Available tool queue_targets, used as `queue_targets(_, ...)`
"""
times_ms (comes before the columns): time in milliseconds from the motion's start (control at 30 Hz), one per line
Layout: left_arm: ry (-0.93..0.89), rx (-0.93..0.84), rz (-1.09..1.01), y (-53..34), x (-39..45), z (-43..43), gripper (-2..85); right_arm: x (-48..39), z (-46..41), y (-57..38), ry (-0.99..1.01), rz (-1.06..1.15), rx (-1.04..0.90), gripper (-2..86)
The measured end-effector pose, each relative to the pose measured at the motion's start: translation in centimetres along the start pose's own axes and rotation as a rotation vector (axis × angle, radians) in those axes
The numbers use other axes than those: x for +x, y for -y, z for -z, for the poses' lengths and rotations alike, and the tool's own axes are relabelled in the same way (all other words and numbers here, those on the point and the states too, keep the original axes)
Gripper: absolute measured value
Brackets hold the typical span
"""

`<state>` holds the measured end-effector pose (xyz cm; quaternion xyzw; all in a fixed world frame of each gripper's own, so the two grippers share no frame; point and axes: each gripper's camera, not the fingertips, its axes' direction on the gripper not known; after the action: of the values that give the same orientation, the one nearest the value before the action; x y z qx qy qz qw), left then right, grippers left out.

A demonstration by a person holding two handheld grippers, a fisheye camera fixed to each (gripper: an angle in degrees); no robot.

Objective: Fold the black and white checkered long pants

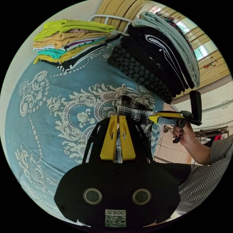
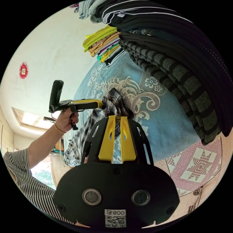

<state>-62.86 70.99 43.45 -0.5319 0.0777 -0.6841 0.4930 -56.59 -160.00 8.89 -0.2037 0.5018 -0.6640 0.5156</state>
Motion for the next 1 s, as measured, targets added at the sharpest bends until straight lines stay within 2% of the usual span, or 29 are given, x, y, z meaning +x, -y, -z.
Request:
queue_targets(233, 0.118, 0.131, -0.111, -1.0, 2.6, 2.9, 0.8, -2.0, 2.1, -1.9, 0.051, 0.029, 0.09, 2.6)
queue_targets(500, 0.23, -0.001, -0.167, -0.4, 1.5, -2.6, 0.7, -3.0, 0.2, -1.6, -0.043, 0.019, 0.049, 2.6)
queue_targets(600, 0.209, -0.008, -0.157, -1.7, 0.1, -3.8, 0.7, -3.5, -0.3, -1.8, -0.015, 0.01, 0.047, 2.6)
queue_targets(767, 0.102, 0.101, -0.072, -5.5, -3.4, -3.1, 0.5, -4.6, -0.6, -2.2, 0.023, -0.007, 0.049, 2.7)
queue_targets(1000, 0.012, 0.284, 0.111, -17.1, -7.9, -1.2, 0.1, -7.0, -0.7, -2.7, 0.078, -0.075, 0.088, 2.3)
